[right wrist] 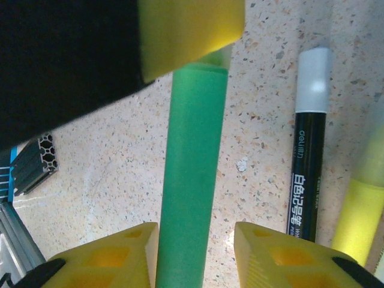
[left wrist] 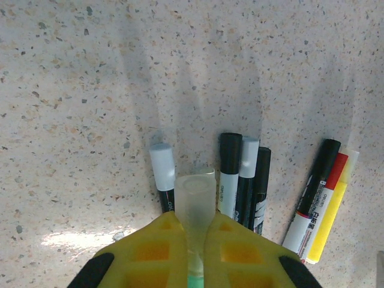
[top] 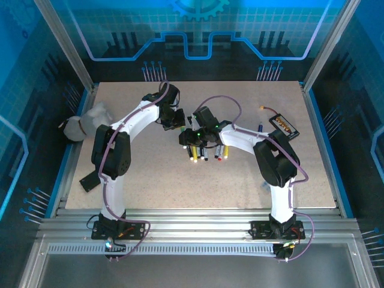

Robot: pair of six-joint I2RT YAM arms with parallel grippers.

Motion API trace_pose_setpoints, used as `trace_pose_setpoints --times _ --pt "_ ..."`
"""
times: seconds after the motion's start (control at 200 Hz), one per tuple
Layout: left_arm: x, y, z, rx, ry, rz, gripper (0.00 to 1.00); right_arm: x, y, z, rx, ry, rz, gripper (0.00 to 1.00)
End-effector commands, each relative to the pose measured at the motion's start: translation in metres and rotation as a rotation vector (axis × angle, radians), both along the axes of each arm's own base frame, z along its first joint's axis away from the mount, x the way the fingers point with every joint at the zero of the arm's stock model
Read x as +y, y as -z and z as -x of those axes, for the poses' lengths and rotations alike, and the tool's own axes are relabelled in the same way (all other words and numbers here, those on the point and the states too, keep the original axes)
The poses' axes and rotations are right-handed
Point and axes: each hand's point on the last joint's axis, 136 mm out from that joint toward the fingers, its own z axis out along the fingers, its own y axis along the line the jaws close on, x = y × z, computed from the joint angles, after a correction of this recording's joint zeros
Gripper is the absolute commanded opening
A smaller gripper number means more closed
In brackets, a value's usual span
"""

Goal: Open the pen caps

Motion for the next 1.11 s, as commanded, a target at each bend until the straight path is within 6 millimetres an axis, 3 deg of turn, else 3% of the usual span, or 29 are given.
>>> trace_pose_setpoints --times 0.0,0.065,0.14,0.235,0.37,0.425,0.5,1.101 --pt "-0.006 -0.022 0.005 -0.020 -0.005 0.051 0.00 0.006 -0.002 -0.008 -0.003 0.004 -0.030 0.38" --pt "-0.006 -0.024 0.006 -0.024 -0.003 0.051 0.00 0.007 -0.003 -0.009 -0.002 0.009 -0.037 0.34" --pt "-0.006 -0.023 0.006 -0.022 0.000 0.045 0.00 0.008 -0.006 -0.010 -0.007 0.008 -0.047 0.22" --pt "-0.005 -0.024 0.008 -0.022 0.001 0.044 0.00 0.009 -0.009 -0.011 -0.016 0.005 -0.056 0.00" --pt "0.004 -0.022 0.010 -0.021 -0.014 -0.001 0.00 0.005 -0.014 -0.008 -0.029 -0.005 -0.077 0.00" --pt "0.009 -0.023 0.010 -0.029 -0.021 -0.020 0.15 0.003 -0.017 -0.006 -0.034 -0.008 -0.096 0.00" --pt "0.011 -0.022 0.009 -0.033 -0.026 -0.034 0.24 0.001 -0.021 -0.002 -0.037 -0.018 -0.111 0.00" --pt "0.007 -0.005 0.001 0.000 -0.021 -0.042 0.26 0.012 -0.027 0.005 -0.034 -0.061 -0.152 0.00"
